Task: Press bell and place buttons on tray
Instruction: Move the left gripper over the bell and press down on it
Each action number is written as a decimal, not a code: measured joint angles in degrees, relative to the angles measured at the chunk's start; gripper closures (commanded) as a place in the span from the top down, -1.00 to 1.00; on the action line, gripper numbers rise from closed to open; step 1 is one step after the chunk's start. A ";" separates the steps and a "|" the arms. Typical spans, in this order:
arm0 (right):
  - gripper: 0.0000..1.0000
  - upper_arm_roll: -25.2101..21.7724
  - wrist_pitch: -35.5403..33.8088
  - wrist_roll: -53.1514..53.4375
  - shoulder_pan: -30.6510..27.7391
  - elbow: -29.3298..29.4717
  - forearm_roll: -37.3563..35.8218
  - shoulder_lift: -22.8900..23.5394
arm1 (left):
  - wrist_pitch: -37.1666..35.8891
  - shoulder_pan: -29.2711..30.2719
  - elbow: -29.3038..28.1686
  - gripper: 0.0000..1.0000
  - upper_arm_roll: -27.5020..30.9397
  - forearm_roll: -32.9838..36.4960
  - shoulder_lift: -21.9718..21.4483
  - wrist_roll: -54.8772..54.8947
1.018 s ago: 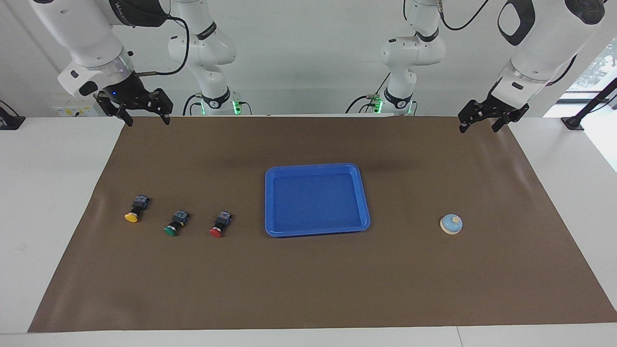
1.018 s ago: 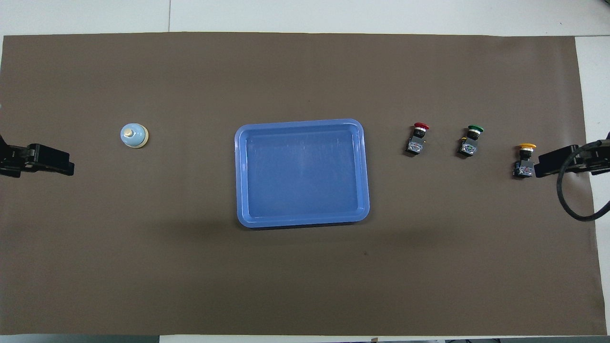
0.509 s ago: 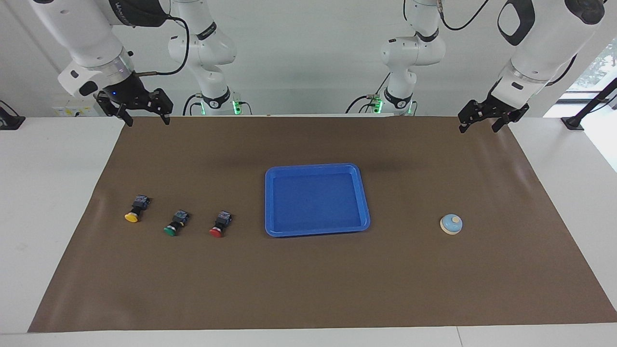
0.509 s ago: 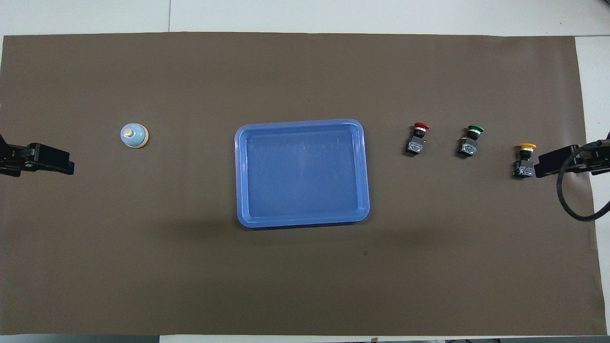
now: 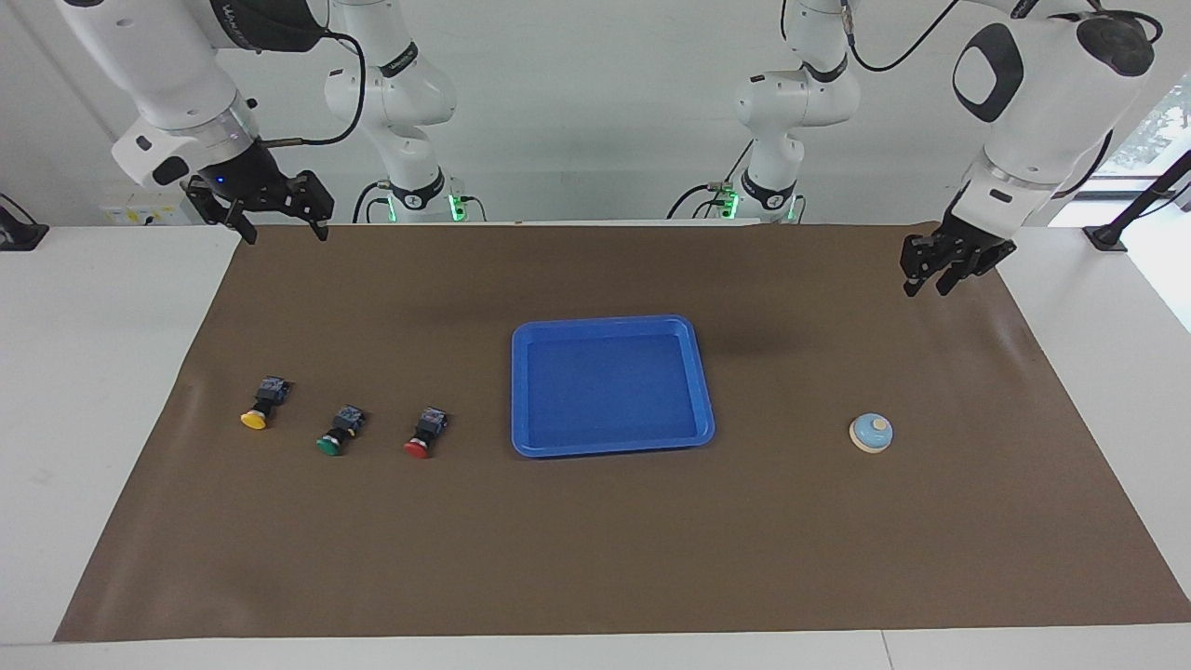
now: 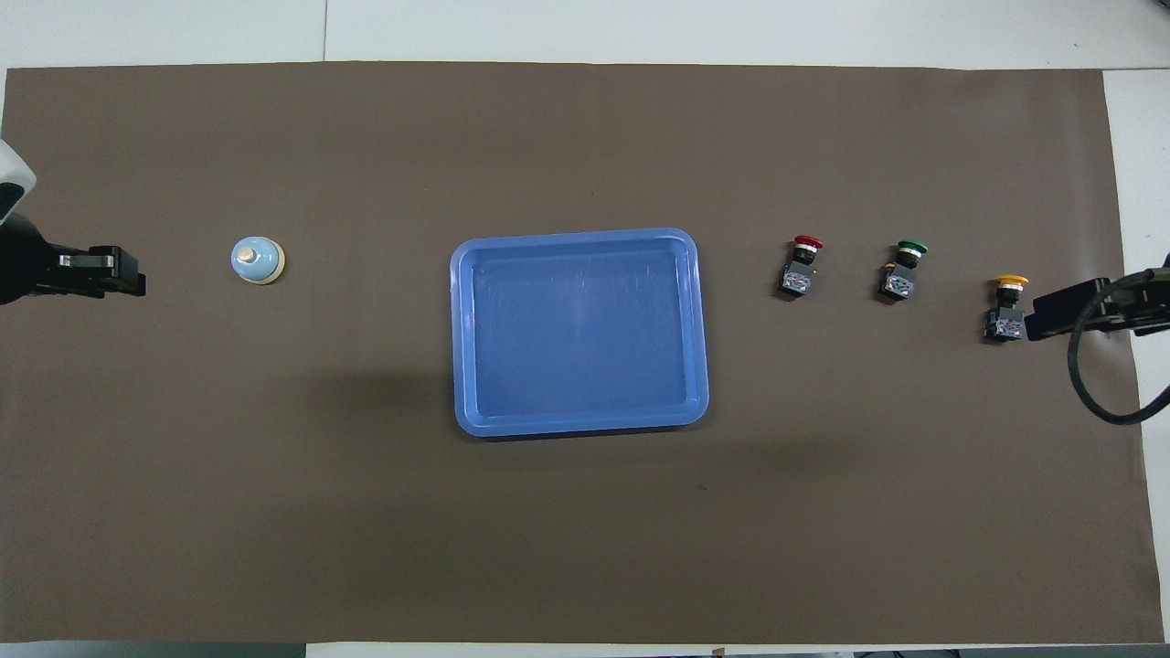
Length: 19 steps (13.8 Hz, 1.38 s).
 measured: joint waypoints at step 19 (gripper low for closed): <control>1.00 0.00 0.00 0.00 0.00 0.00 0.00 0.00 | 23.64 -0.84 -0.75 -1.00 -0.40 0.00 21.22 -1.64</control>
